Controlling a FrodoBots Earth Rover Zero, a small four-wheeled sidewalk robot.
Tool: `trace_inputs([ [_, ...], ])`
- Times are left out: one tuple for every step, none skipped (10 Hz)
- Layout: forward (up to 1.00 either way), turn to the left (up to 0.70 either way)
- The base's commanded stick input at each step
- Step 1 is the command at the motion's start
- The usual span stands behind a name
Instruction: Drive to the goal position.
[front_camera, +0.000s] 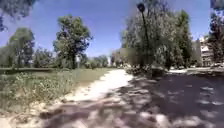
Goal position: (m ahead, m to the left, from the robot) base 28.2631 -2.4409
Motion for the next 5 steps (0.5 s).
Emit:
trace_inputs([
  [0.85, 0.0],
  [0.85, 0.0],
  [0.85, 0.0],
  [0.85, 0.0],
  [0.85, 0.0],
])
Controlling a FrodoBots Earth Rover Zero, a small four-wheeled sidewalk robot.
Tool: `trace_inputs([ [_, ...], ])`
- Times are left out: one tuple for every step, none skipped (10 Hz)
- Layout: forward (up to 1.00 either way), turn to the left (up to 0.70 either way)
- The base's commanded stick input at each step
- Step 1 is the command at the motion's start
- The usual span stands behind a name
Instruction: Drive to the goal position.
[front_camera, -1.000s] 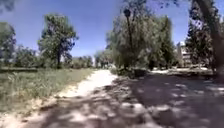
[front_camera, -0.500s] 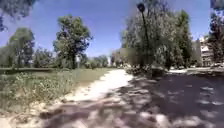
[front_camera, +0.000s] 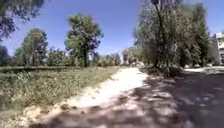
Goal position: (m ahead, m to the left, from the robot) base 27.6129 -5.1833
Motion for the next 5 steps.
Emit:
trace_inputs([
  [0.85, 0.0],
  [0.85, 0.0],
  [0.85, -0.21],
  [0.85, -0.33],
  [0.85, -0.34],
])
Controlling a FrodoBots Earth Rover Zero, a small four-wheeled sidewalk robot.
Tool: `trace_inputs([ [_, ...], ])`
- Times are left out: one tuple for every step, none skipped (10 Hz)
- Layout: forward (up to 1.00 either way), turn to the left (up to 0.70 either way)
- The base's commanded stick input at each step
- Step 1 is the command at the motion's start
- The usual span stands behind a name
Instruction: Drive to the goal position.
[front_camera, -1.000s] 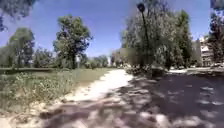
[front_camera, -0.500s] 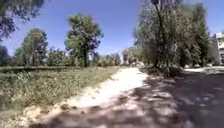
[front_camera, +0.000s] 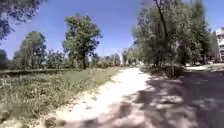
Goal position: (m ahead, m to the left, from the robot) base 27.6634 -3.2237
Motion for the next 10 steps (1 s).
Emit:
trace_inputs([
  [0.85, -0.34],
  [0.85, -0.2],
  [0.85, 0.0],
  [0.85, 0.0],
  [0.85, 0.0],
  [0.85, 0.0],
  [0.85, 0.0],
  [0.85, 0.0],
  [0.85, 0.0],
  [0.85, 0.0],
])
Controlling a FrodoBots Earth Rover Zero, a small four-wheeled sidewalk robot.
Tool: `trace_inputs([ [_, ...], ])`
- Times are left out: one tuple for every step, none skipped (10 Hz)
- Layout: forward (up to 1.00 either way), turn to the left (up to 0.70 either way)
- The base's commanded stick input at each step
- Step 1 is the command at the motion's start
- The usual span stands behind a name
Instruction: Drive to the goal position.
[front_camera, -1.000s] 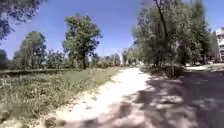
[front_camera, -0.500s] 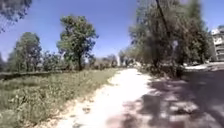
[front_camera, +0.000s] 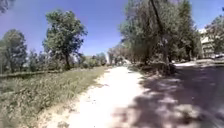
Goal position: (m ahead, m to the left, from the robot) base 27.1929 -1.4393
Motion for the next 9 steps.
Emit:
trace_inputs([
  [0.85, 0.0],
  [0.85, 0.0],
  [0.85, 0.0],
  [0.85, 0.0],
  [0.85, 0.0],
  [0.85, 0.0],
  [0.85, 0.0],
  [0.85, 0.0],
  [0.85, 0.0],
])
